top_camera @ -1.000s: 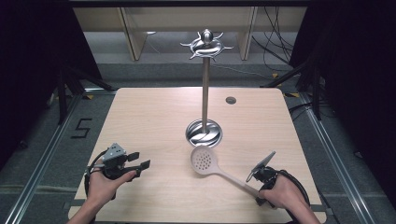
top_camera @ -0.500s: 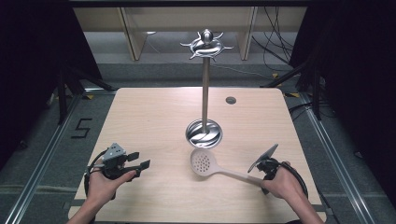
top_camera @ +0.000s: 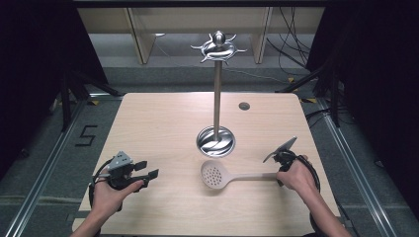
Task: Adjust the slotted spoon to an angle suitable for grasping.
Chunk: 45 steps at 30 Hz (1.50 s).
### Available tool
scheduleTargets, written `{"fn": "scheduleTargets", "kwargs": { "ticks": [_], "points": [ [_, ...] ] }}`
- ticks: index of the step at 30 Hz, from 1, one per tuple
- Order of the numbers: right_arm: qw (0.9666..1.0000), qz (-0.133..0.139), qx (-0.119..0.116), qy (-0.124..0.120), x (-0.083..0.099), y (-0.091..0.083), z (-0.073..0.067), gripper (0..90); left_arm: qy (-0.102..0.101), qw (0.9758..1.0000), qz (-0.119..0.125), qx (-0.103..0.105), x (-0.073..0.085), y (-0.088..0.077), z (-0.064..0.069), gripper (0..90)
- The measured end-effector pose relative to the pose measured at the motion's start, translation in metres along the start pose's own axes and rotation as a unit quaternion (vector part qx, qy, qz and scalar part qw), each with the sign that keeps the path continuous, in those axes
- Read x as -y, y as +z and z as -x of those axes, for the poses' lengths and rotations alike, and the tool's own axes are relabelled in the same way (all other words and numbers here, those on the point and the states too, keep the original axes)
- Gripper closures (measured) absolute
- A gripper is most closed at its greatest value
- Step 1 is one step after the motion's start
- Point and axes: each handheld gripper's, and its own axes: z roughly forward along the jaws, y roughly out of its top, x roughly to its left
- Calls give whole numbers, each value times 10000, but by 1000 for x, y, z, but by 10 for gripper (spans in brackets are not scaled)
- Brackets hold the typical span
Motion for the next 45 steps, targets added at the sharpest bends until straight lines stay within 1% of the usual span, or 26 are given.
{"fn": "scheduleTargets", "kwargs": {
  "ticks": [4,8,9,10,11,16,18,19,21,22,23,24,25,26,28,29,31,34,35,36,37,38,39,42,43,45],
  "points": [
    [9998,28,-150,82,-5,1,5,845,-65,10000,-8,-9,0,0,1,382],
    [9987,75,-249,436,-5,1,4,661,-56,10000,5,25,0,0,1,378],
    [9968,122,-278,734,-3,-3,4,516,-43,10000,16,28,-1,0,1,378],
    [9968,122,-278,734,-3,-3,4,516,-43,10000,16,28,-1,0,1,378],
    [9957,143,-263,875,2,-9,8,406,-45,10000,6,37,-1,0,0,378],
    [9816,437,-480,1798,-2,-24,8,277,-37,10000,20,51,-2,1,2,377],
    [9852,603,-358,1566,-3,-24,14,269,-30,10000,19,55,-2,1,2,377],
    [9758,513,-461,2076,-10,-26,9,262,-26,10000,24,60,-2,1,2,377],
    [9739,534,-460,2155,-14,-25,8,262,-28,10000,13,23,-2,0,2,377],
    [9682,539,-482,2397,-21,-25,5,262,-38,10000,20,33,-2,0,2,377],
    [9682,539,-482,2397,-21,-25,5,262,-38,10000,20,33,-2,0,2,378],
    [9721,613,-380,2232,-22,-24,8,262,-37,10000,18,53,-2,0,1,378],
    [9678,540,-308,2440,-25,-23,6,263,-51,10000,25,64,-2,1,1,377],
    [9678,540,-308,2440,-25,-23,6,263,-51,10000,25,64,-2,1,1,377],
    [9747,526,-133,2169,-21,-18,11,263,-25,10000,7,31,-2,1,1,377],
    [9635,414,-271,2629,-22,-18,6,263,-35,10000,2,62,-2,1,1,378],
    [9659,465,-223,2537,-20,-17,9,263,-27,10000,-7,49,-2,2,1,377],
    [9623,516,-246,2661,-19,-16,10,263,-21,10000,-10,37,-2,2,2,377],
    [9510,447,-380,3036,-21,-16,9,263,-14,10000,-11,56,-1,2,3,377],
    [9597,567,-251,2741,-19,-14,13,263,-20,10000,-22,40,-2,1,3,377],
    [9587,537,-274,2780,-20,-14,14,263,21,10000,2,69,-2,1,2,377],
    [9455,400,-334,3214,-23,-16,9,263,6,10000,21,95,-2,1,1,377],
    [9493,475,-261,3095,-22,-16,10,263,-43,10000,19,87,-2,1,1,377],
    [9517,462,-184,3029,-22,-15,10,264,6,10000,29,82,-2,1,0,377],
    [9597,460,-188,2766,-20,-11,12,264,8,10000,26,83,-2,1,0,376],
    [9609,380,-106,2742,-20,-7,10,257,-33,10000,7,22,-3,0,1,375]
  ]
}}
